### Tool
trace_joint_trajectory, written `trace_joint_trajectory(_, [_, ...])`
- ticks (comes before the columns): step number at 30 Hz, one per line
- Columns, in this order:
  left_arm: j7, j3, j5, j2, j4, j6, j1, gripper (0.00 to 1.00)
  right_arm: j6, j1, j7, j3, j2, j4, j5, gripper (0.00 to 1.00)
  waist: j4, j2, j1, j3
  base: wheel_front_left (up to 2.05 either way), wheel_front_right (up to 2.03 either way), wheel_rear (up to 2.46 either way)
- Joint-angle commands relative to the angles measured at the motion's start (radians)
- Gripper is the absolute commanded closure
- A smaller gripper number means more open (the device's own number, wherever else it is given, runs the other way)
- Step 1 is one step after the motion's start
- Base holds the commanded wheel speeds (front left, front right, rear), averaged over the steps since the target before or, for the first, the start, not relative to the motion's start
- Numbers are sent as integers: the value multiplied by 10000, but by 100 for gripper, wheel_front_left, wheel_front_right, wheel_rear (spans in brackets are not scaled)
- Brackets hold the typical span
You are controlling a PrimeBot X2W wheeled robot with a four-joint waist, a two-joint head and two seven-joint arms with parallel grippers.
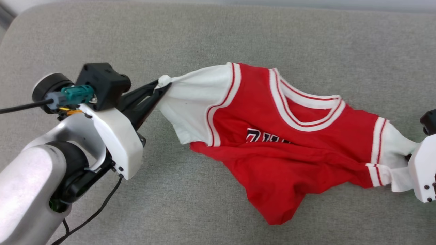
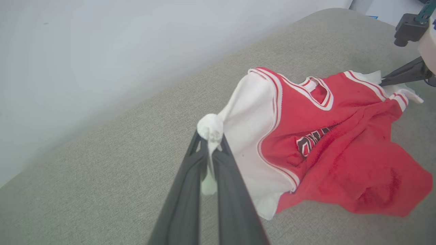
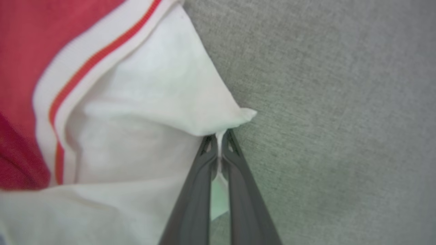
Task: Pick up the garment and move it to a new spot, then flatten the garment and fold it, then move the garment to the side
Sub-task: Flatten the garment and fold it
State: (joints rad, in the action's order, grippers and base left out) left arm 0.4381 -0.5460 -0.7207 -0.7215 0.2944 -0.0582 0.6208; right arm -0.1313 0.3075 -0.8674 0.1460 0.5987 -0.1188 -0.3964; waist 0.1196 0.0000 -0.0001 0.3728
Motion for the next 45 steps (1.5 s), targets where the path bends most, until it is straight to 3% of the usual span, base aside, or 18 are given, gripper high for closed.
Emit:
trace_joint_trajectory(1, [-98, 87, -35, -70, -47, 50, -115, 100, 12, -89, 67, 111, 41, -335, -3, 100, -122, 0, 1, -264, 0, 0, 0])
trace_joint_trajectory(10, [-509, 639, -196, -494, -242, 334, -516, 100, 10, 610, 990, -428, 675, 692, -394, 100, -538, 0, 1, -1667, 0, 0, 0])
trace_joint_trajectory(19, [-859, 1688, -337, -1261, 551, 886, -840, 100, 10, 1393, 1607, -1012, 1158, 2203, -475, 100, -896, 0, 1, -2735, 0, 0, 0])
trace_joint_trajectory(32, [-1285, 3658, -306, -2190, 1678, 1540, 303, 100, 10, 3431, 2331, -1276, 1363, 3522, -487, 100, -1200, 0, 1, -2764, 0, 0, 0])
trace_joint_trajectory(38, [-1446, 3861, -337, -2182, 1388, 1349, 1204, 100, 10, 4359, 2455, -1128, 1378, 3440, -410, 100, -1276, 0, 1, -2198, 0, 0, 0])
trace_joint_trajectory(45, [-1835, 3405, 12, -1615, -167, 727, 3472, 100, 10, 6203, 2755, -872, 1290, 2769, -374, 100, -1385, 0, 1, -854, 0, 0, 0])
